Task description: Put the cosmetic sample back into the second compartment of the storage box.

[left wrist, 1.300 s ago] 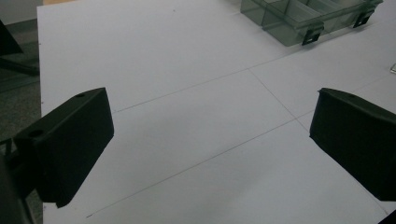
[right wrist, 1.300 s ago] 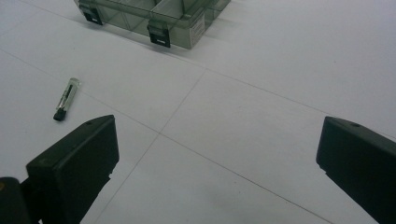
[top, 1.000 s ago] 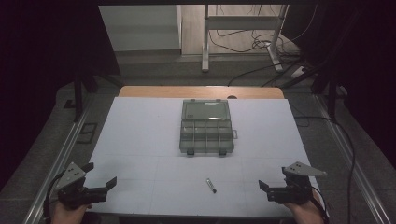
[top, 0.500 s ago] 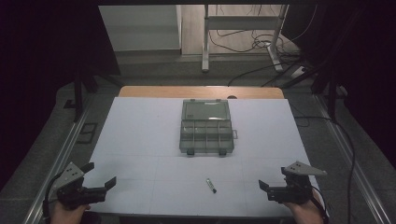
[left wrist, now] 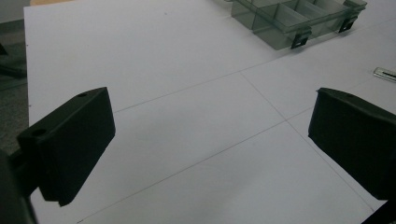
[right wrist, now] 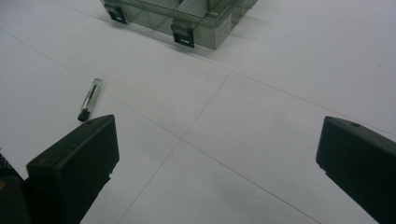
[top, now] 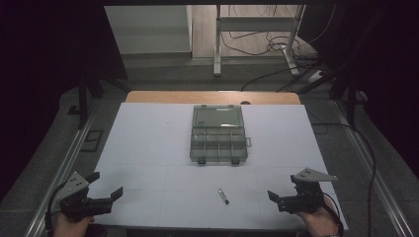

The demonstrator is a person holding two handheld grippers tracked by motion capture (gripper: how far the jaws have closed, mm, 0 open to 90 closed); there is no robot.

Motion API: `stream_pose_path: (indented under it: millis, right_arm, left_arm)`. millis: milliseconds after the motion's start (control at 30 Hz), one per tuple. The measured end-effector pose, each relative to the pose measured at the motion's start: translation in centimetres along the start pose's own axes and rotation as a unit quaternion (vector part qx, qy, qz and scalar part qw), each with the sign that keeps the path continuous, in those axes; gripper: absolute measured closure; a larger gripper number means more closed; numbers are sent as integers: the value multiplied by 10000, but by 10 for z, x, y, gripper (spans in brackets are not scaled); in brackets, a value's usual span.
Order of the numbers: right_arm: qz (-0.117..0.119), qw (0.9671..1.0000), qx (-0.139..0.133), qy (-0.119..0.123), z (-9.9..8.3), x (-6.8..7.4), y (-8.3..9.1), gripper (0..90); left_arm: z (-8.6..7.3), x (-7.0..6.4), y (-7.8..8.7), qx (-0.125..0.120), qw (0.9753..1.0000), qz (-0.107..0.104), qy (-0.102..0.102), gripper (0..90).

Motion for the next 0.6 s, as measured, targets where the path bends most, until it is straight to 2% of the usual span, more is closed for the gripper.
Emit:
stream_pose_path:
  millis: [167,600]
  right_arm:
    - [33,9999,85,55,0,3,-4,0]
    - [181,9995,69,246,8,12,-12,0]
  left_arm:
    - [0,0,0,-3,10000,-15,7,12]
    - [0,1,0,-9,10000,-24,39,14]
Point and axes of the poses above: each handheld gripper's, and its own axes: y roughly backward along the jaws, z roughly out of its top, x roughly to its left, the point moved 5 cm from there along -y, roughly forward along the jaws, and after that the axes turned 11 degrees about -z, right-handed, at the moved point
